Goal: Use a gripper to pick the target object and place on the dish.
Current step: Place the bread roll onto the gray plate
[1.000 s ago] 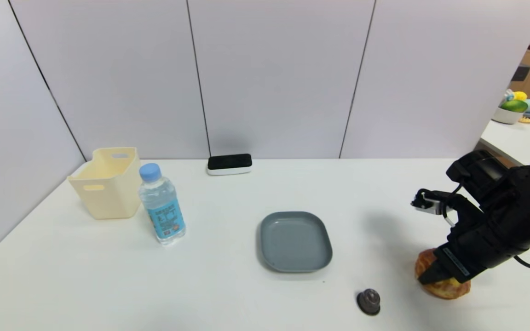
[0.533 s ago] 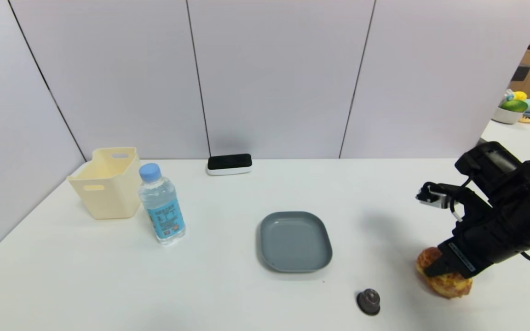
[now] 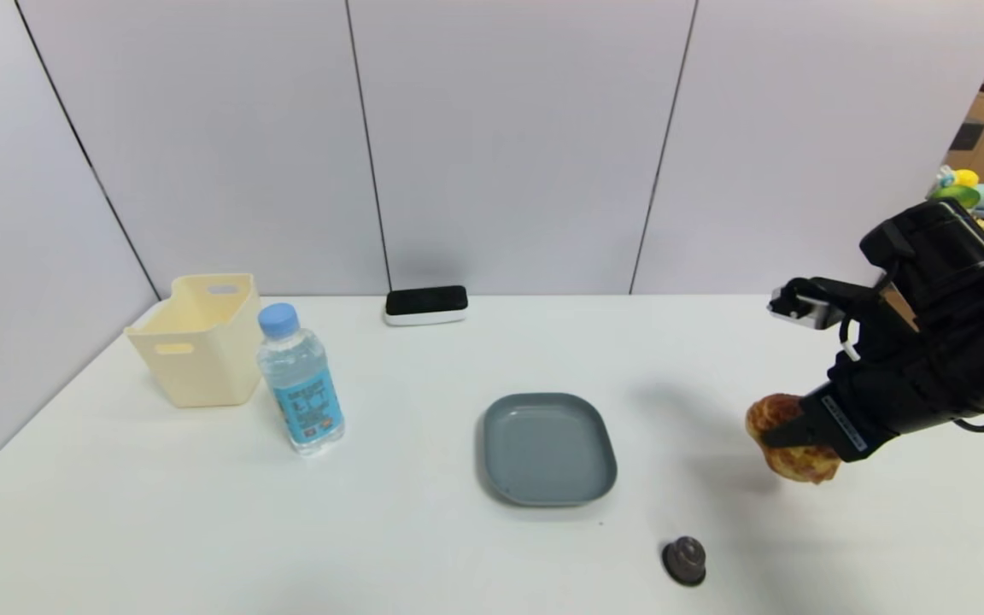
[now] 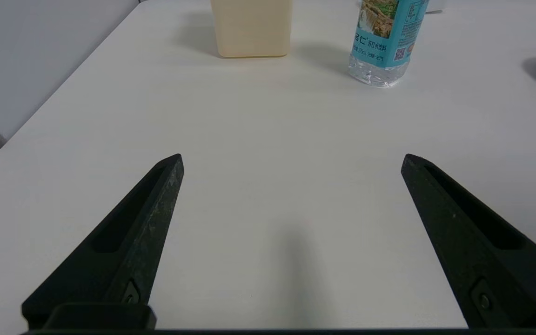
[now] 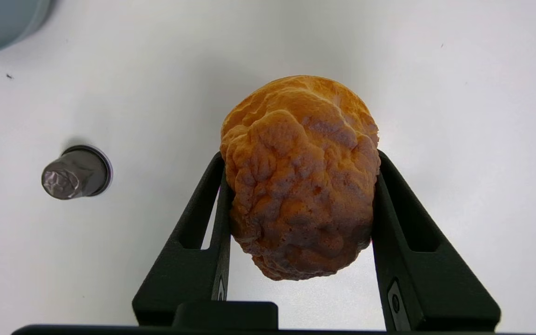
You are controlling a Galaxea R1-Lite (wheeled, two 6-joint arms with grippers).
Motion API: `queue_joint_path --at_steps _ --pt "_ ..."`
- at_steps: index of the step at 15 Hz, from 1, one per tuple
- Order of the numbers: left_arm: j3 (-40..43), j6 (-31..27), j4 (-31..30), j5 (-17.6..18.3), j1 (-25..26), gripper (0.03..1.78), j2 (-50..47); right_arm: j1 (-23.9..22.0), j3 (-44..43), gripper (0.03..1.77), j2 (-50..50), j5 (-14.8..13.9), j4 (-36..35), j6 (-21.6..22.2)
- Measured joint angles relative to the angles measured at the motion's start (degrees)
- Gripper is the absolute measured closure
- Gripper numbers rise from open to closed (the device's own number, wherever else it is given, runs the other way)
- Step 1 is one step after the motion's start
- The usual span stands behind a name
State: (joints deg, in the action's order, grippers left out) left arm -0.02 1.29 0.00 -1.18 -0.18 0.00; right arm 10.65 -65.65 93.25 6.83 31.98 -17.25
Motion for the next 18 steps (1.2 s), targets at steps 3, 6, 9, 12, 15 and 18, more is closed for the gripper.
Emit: queue_joint_path --at_steps 3,6,9,12,15,18 --pt "0.0 0.0 0.0 -0.02 0.0 0.12 0.0 0.3 0.73 0.96 -0.28 -0.09 -0.15 -0.09" --pt "0.0 -0.02 0.0 0.0 0.0 0.12 0.0 0.28 0.77 0.96 -0.3 -0.44 -0.11 -0.28" --pt "0.02 -0.02 0.0 0.0 0.0 0.12 0.0 1.27 0.66 0.96 -0.44 -0.27 -0.17 -0.38" --pt "0.02 0.02 0.0 0.02 0.0 0.12 0.0 3.29 -0.34 0.96 -0.46 0.44 -0.41 -0.22" --pt "0.02 0.0 0.0 0.0 0.0 0.12 0.0 6.35 -3.15 0.96 0.05 2.93 -0.73 -0.09" --pt "0.02 0.0 0.0 -0.02 0.0 0.12 0.0 10.09 -7.56 0.96 1.77 3.17 -0.83 0.05"
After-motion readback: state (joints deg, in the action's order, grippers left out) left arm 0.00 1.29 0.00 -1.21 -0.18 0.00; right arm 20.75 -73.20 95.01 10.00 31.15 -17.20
